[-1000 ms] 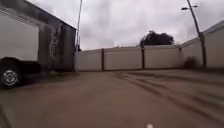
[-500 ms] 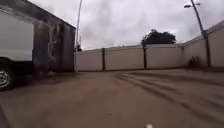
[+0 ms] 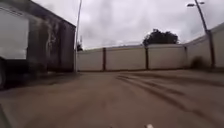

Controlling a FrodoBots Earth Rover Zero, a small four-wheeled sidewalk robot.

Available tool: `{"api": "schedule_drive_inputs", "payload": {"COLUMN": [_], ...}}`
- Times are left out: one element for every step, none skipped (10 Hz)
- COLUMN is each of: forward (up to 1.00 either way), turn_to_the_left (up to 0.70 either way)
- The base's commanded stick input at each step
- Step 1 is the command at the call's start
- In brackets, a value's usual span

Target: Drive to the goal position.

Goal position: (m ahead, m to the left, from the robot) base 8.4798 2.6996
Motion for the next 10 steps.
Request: {"api": "schedule_drive_inputs", "payload": {"forward": [0.70, 0.70, 0.70, 0.70, 0.70, 0.70, 0.70, 0.70, 0.70, 0.70], "turn_to_the_left": [0.00, 0.00, 0.00, 0.00, 0.00, 0.00, 0.00, 0.00, 0.00, 0.00]}}
